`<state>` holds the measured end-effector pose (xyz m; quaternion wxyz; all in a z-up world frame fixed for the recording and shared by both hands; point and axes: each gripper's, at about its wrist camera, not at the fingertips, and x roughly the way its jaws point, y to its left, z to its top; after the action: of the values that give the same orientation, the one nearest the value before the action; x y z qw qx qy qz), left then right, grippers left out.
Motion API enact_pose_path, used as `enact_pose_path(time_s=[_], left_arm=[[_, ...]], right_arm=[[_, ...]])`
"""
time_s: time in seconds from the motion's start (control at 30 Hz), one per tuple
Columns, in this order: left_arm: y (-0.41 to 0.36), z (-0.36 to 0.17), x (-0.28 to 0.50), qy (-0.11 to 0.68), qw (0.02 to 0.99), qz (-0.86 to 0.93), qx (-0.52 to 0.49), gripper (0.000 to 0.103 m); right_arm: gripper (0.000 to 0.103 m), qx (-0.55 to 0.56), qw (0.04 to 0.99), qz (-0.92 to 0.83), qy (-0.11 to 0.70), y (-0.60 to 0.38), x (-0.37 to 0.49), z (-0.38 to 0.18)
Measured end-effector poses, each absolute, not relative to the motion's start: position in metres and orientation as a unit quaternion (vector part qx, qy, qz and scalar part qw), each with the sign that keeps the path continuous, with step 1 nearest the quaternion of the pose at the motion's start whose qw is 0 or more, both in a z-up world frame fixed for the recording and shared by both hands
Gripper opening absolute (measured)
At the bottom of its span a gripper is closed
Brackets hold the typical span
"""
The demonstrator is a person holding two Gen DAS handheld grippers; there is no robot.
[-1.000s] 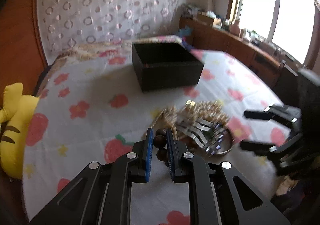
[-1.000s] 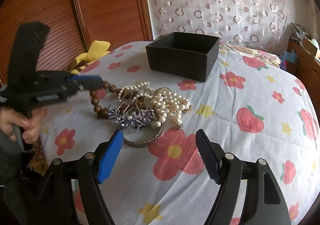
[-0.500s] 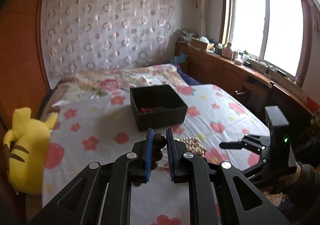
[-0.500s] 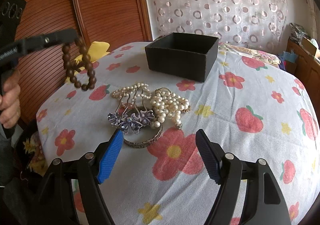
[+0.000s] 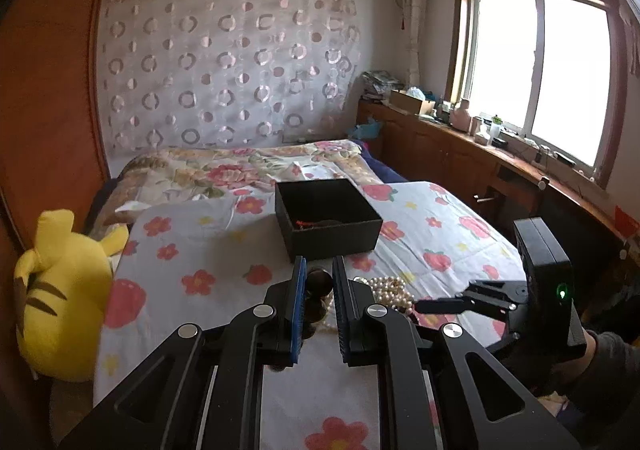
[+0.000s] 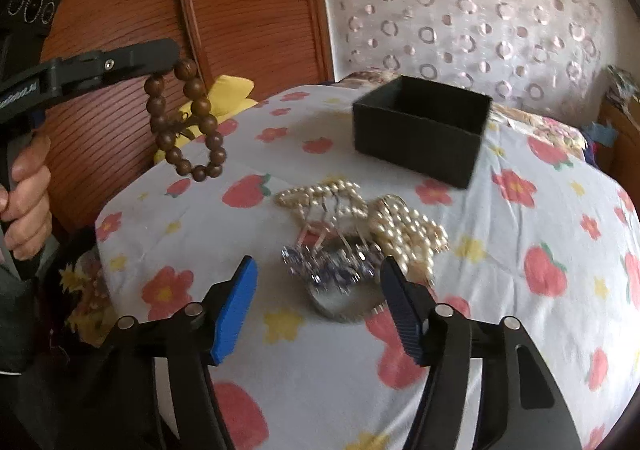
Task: Organize jewelry
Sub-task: 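Grasp the silver flower brooch with the right tool while the left holds the beads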
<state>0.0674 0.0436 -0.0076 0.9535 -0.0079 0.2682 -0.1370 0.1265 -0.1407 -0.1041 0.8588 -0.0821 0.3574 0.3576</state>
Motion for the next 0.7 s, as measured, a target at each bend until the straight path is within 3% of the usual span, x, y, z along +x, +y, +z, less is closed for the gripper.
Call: enact_pose_path(time_s=[0.5, 0.7], left_arm=[[0.066, -0.029, 0.066, 0.280, 0.950, -0.131, -0.037, 0.012], [0.065, -0.029, 0.065, 0.279, 0.950, -0.133, -0.034, 0.012]], right_arm=[[0.063, -0.247, 0.838, 0.334, 0.353, -0.103, 0.133, -0.115], [0.060, -0.254, 0.840, 0.327, 0.351, -0.106, 0.134, -0.116]])
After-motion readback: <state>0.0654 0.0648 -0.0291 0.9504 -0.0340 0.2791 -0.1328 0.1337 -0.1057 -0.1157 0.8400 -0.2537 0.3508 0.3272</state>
